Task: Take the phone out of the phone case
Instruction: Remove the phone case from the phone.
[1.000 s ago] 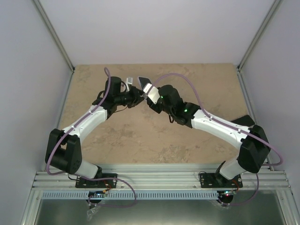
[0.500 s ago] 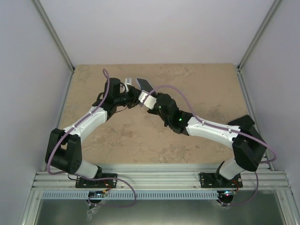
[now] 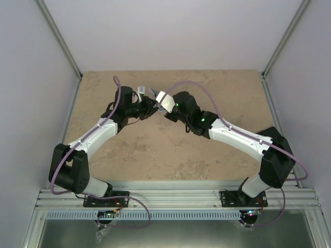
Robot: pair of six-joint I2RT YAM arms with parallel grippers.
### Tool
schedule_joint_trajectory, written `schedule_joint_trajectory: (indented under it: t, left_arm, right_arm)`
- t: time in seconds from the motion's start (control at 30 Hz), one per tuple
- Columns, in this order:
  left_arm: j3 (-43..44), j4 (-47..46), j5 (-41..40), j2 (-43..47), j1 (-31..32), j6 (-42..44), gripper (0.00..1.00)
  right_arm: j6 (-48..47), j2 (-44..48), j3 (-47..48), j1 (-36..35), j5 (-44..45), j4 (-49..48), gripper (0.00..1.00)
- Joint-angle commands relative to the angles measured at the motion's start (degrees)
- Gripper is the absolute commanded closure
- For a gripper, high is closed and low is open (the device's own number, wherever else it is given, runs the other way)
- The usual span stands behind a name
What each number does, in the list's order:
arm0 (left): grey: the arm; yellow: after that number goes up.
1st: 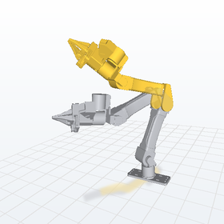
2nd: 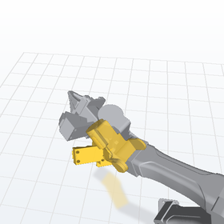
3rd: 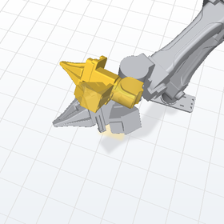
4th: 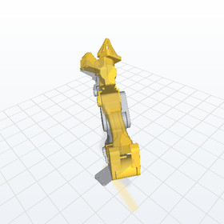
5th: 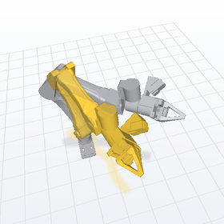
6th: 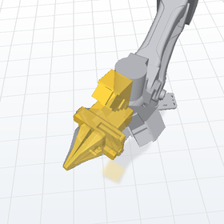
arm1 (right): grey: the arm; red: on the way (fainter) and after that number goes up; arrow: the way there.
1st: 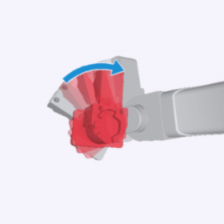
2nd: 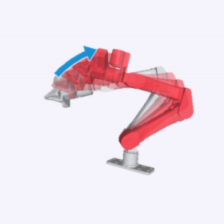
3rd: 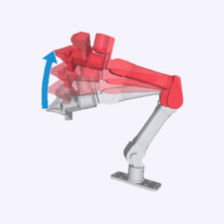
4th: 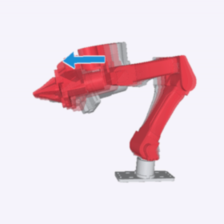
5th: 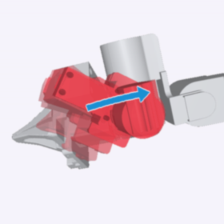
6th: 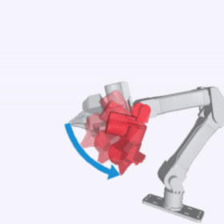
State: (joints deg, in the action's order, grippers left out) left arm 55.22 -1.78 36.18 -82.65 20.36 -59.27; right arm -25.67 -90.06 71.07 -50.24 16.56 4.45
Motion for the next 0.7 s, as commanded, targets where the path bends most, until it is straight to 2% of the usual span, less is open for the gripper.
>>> schedule_joint_trajectory:
  t: [0.0, 0.47, 0.57, 0.67]
  left_arm:
    - [0.1, 5.9, -6.2, 0.1, -1.3, 6.9, 1.00]
    - [-0.5, 9.1, -14.0, -2.4, -2.8, 12.9, 1.00]
    - [-0.3, 8.8, -13.7, -3.1, -3.3, 13.9, 1.00]
    - [0.1, 7.3, -10.3, -4.4, -4.3, 16.1, 1.00]
  right_arm:
    - [7.9, 4.8, 6.2, 3.5, -3.4, 7.1, 1.00]
    - [14.8, 9.2, 13.1, 15.7, -19.9, 16.1, 0.99]
    - [14.3, 9.8, 13.1, 17.1, -20.6, 16.3, 0.99]
    - [11.6, 9.6, 9.9, 17.8, -16.7, 13.1, 1.00]
